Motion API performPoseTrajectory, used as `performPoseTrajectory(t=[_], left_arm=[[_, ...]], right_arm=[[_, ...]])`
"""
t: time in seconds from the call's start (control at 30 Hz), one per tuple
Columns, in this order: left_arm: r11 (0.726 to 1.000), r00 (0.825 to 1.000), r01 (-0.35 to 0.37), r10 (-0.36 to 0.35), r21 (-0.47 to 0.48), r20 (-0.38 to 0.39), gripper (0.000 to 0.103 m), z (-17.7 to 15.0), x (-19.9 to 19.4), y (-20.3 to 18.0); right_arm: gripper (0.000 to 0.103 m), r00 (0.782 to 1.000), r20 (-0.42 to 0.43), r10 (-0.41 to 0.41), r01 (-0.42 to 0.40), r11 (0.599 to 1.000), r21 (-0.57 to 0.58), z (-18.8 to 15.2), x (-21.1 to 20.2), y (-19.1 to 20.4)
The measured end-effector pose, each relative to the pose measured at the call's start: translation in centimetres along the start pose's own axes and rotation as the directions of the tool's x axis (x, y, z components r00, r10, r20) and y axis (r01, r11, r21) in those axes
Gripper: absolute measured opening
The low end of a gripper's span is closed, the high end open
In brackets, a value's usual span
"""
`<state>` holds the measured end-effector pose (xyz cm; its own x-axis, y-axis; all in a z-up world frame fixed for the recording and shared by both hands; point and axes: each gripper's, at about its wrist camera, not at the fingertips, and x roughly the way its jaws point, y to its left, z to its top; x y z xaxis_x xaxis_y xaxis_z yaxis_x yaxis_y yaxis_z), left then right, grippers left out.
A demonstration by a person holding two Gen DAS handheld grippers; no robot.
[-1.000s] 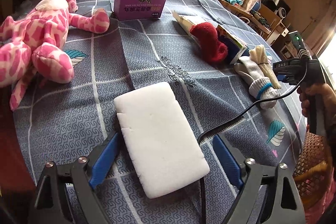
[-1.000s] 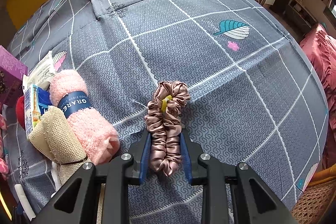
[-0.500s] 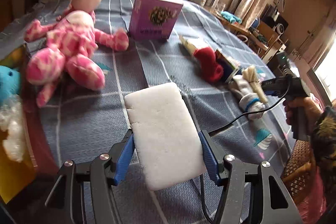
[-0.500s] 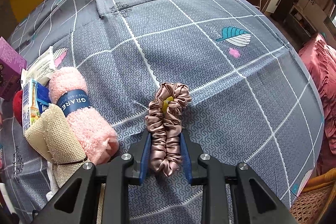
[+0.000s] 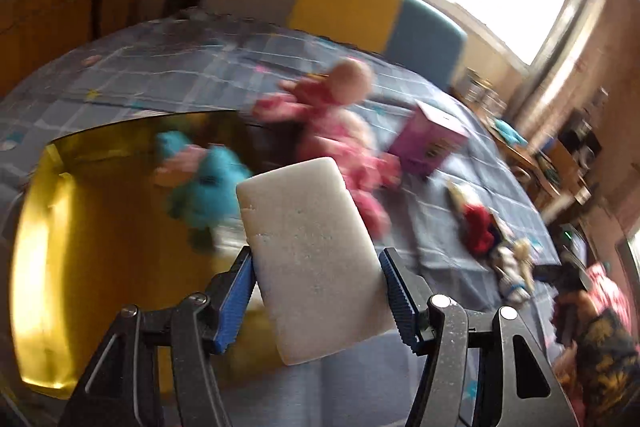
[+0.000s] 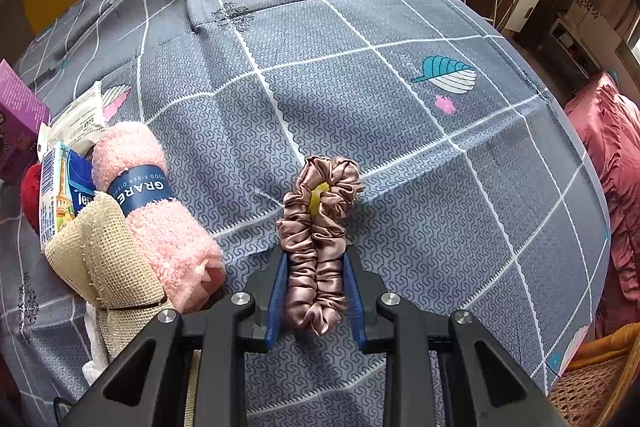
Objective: Organize soft objects
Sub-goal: 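Carry the white sponge block into the tray and release it with the left gripper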
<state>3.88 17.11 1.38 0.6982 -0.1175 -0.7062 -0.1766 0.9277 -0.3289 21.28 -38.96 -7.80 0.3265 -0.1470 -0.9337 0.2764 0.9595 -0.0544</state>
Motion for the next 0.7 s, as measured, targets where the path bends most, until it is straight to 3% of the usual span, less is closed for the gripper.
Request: performPoseTrajectory(t=[0.17, 0.33, 0.5, 0.7], left_arm=[[0.978, 0.988, -0.138, 0.126, -0.153, -0.086, 0.063, 2.1, 2.8, 7.7], [0.95, 0.973, -0.213, 0.185, -0.226, -0.14, 0.063, 3.4, 5.8, 12.6], [0.939, 0.963, -0.244, 0.204, -0.242, -0.178, 0.065, 4.7, 8.5, 14.1], [0.932, 0.955, -0.278, 0.243, -0.23, -0.172, 0.074, 5.8, 9.6, 14.1]], right_arm=[[0.026, 1.0, 0.004, -0.008, 0.008, 1.0, -0.009, 0.0, 0.0, 0.0], [0.026, 1.0, 0.004, -0.013, 0.013, 1.0, -0.012, -0.1, 0.0, 0.0], [0.026, 1.0, 0.007, -0.023, 0.023, 1.0, -0.019, -0.1, 0.0, 0.2], [0.026, 1.0, 0.009, -0.029, 0.029, 0.999, -0.024, -0.1, 0.0, 0.3]])
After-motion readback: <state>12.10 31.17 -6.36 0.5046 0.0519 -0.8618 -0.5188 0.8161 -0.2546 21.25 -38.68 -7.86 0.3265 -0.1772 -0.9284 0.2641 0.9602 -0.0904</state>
